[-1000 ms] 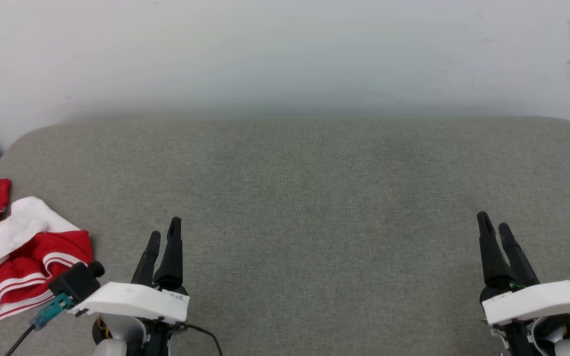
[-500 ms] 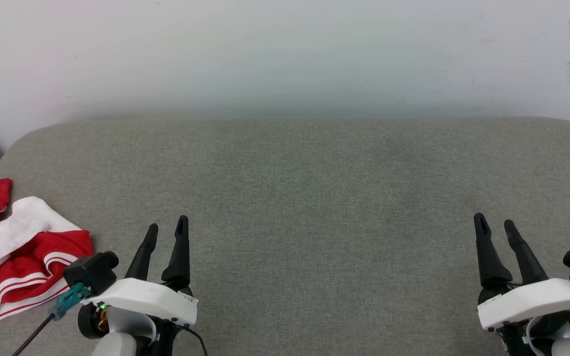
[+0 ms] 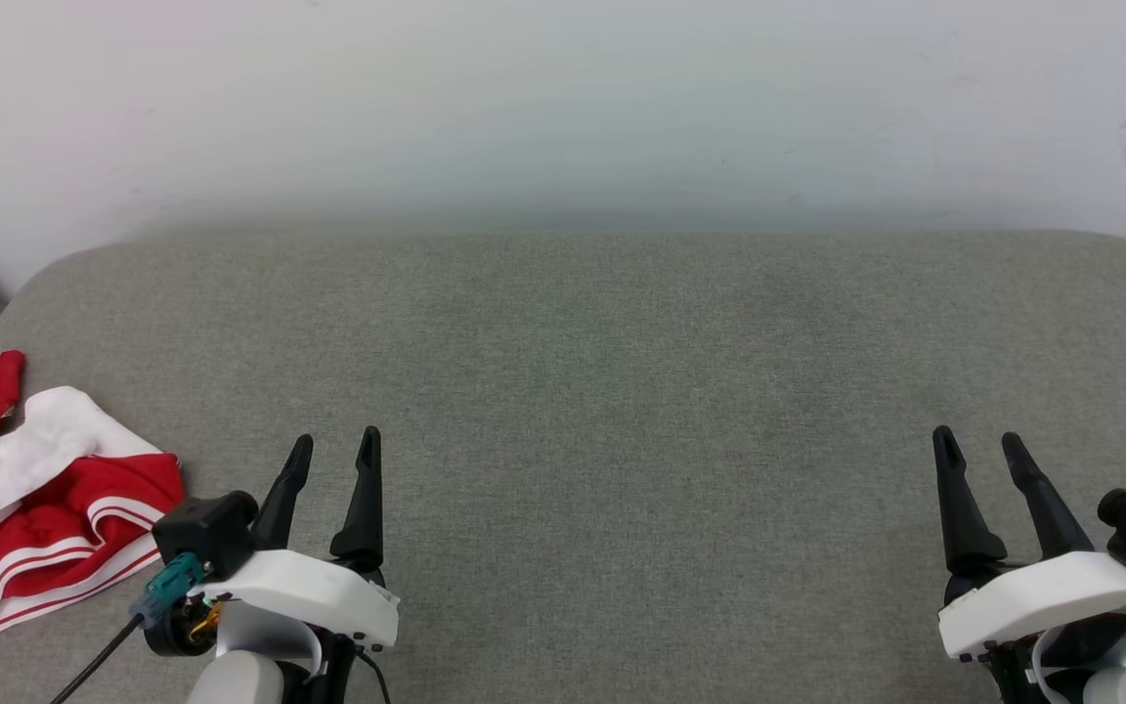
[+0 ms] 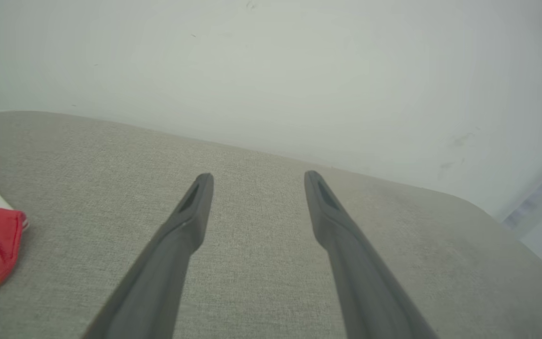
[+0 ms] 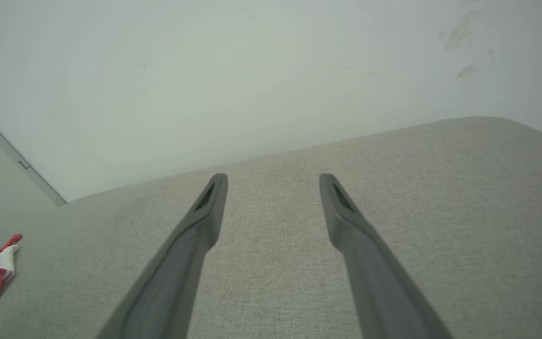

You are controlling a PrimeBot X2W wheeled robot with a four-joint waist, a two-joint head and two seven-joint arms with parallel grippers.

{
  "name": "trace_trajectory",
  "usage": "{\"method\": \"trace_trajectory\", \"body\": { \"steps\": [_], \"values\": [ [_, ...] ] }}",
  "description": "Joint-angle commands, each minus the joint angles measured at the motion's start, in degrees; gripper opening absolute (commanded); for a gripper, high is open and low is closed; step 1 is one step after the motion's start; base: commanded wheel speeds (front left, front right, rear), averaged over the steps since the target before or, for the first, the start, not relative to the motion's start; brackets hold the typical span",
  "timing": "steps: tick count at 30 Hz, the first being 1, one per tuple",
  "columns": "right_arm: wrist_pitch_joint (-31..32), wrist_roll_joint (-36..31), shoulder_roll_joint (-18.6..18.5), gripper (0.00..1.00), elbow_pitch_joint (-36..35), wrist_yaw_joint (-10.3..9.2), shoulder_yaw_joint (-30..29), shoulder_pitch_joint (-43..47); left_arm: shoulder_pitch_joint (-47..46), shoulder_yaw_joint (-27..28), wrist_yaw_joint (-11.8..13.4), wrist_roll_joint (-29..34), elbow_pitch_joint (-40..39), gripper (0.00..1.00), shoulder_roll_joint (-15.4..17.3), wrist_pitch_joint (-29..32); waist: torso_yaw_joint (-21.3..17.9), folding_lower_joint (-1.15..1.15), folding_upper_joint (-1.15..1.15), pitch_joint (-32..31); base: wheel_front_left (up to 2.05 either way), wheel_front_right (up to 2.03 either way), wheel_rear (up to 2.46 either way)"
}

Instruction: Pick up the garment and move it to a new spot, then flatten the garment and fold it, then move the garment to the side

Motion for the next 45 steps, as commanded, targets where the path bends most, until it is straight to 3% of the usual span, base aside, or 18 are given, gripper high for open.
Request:
{"method": "trace_trajectory", "body": {
  "steps": [1, 45],
  "values": [
    [0.05, -1.83, -0.03, 1.00, -0.81, 0.12, -0.07, -0.02, -1.27, -0.20, 0.30, 1.93, -0.13, 1.00, 0.48, -0.62, 0.06, 0.00, 0.00, 0.01, 0.00, 0.00, 0.00],
    [-2.27, -17.30, -0.03, 1.00, -1.46, 0.07, -1.34, 1.20, -2.46, -2.30, 1.49, 18.35, 3.14, 1.00, 0.41, -5.54, 0.43, 0.00, 0.00, -0.18, 0.00, 0.00, 0.00]
  ]
}}
